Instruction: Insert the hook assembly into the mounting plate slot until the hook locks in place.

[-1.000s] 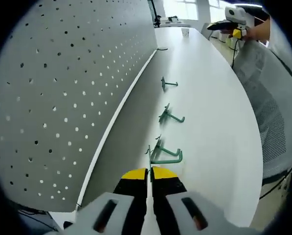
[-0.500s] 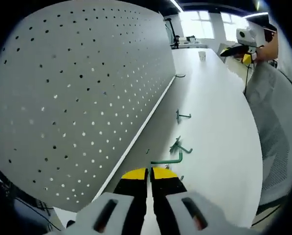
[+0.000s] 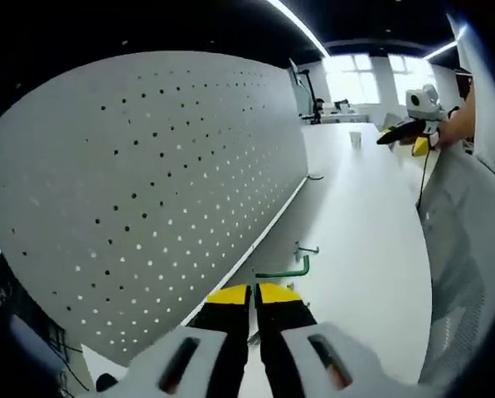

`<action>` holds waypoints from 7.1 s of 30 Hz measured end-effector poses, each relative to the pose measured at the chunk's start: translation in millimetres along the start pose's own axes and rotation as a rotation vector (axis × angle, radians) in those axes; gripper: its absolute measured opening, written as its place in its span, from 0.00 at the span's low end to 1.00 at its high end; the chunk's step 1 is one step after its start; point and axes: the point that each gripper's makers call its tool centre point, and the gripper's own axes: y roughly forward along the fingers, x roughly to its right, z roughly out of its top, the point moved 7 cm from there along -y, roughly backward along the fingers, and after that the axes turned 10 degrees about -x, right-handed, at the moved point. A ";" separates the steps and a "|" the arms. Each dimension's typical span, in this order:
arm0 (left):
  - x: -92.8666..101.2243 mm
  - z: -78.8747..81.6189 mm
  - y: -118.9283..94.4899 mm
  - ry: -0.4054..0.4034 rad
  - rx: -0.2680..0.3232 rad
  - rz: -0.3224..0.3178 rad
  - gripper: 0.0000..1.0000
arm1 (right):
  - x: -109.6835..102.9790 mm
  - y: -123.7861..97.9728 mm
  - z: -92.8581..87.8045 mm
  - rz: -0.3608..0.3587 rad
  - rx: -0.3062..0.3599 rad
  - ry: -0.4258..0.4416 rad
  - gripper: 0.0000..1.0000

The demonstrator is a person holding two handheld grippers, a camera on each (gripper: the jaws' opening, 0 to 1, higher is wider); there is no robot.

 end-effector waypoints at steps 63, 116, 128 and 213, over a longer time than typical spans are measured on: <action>53.2 53.3 -30.5 -0.356 0.417 0.139 0.02 | -11.6 -3.9 39.7 0.206 0.178 0.222 0.44; 114.4 110.1 -6.1 -0.325 0.410 0.086 0.02 | -45.7 68.7 118.3 0.299 0.298 0.207 0.21; 121.3 117.7 -6.3 -0.342 0.414 0.091 0.02 | -53.1 78.5 125.0 0.315 0.300 0.221 0.15; 119.9 104.7 3.8 -0.312 0.347 0.129 0.81 | -44.1 84.3 144.7 -0.030 0.233 -0.010 0.00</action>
